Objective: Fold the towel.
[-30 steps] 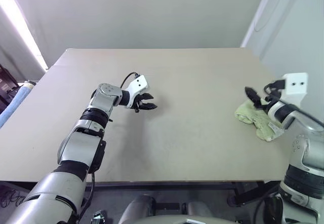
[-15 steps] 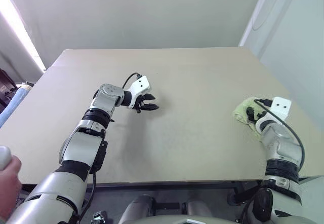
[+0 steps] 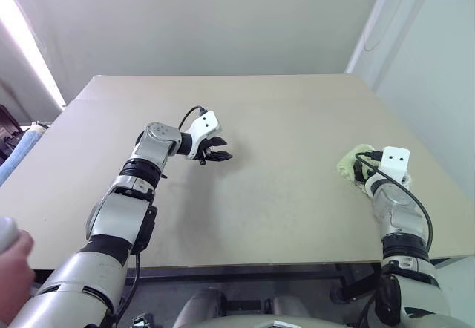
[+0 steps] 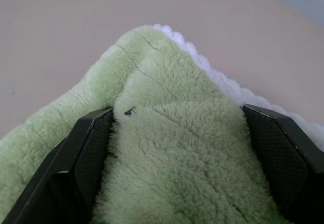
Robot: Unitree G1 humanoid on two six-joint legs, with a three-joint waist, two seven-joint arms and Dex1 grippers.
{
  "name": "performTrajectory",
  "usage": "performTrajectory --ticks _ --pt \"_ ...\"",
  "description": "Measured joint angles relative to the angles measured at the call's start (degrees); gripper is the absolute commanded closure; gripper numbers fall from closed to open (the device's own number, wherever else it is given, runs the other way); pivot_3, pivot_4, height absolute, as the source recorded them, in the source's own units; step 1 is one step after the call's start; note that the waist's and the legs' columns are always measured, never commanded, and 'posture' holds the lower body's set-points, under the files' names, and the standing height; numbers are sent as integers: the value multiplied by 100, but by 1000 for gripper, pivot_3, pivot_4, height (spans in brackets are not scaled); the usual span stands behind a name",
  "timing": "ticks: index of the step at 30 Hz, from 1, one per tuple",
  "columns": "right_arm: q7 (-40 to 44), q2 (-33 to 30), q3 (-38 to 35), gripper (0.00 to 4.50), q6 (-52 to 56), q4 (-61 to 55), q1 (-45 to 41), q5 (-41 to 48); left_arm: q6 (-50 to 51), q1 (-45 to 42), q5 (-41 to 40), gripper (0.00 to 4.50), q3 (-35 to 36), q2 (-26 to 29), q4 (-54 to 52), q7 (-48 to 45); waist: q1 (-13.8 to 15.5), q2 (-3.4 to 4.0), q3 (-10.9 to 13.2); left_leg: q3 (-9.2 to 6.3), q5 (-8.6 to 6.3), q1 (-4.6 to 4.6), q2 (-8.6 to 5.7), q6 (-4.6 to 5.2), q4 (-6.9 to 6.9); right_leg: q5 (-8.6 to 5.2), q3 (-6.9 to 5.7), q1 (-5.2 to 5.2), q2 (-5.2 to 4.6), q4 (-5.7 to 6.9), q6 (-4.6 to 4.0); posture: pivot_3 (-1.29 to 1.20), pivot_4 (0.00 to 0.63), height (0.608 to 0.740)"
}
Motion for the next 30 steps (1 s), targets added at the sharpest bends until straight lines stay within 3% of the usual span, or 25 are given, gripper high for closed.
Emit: performTrajectory --ticks 5,10,13,18,30 --pt "421 -69 -109 401 833 -2016 419 730 19 -5 -182 1952 236 8 5 121 50 43 18 8 1 -62 0 0 -8 15 10 -77 -1 6 25 0 0 706" --pt "1031 -348 -380 401 1842 -4170 412 2204 -132 -4 -475 1952 639 -21 3 352 76 47 21 8 2 -84 1 4 -8 16 7 -97 0 6 26 0 0 706" --pt "1716 -753 -266 401 2400 -5019 842 2979 -309 25 -573 1952 793 63 0 407 96 43 21 8 -1 -86 0 3 0 17 2 -90 -2 2 28 0 0 706" --pt "2365 -1076 385 401 2881 -5437 1656 3313 -787 284 -653 1952 895 323 -2 364 84 44 22 11 -2 -86 0 2 9 17 2 -86 -4 2 27 0 0 706" --pt "2223 -993 1071 401 3141 -5819 1193 3677 -993 1156 -689 1952 890 998 -529 -438 116 45 22 15 -1 -127 5 3 11 22 -1 -137 -9 -1 21 0 0 706"
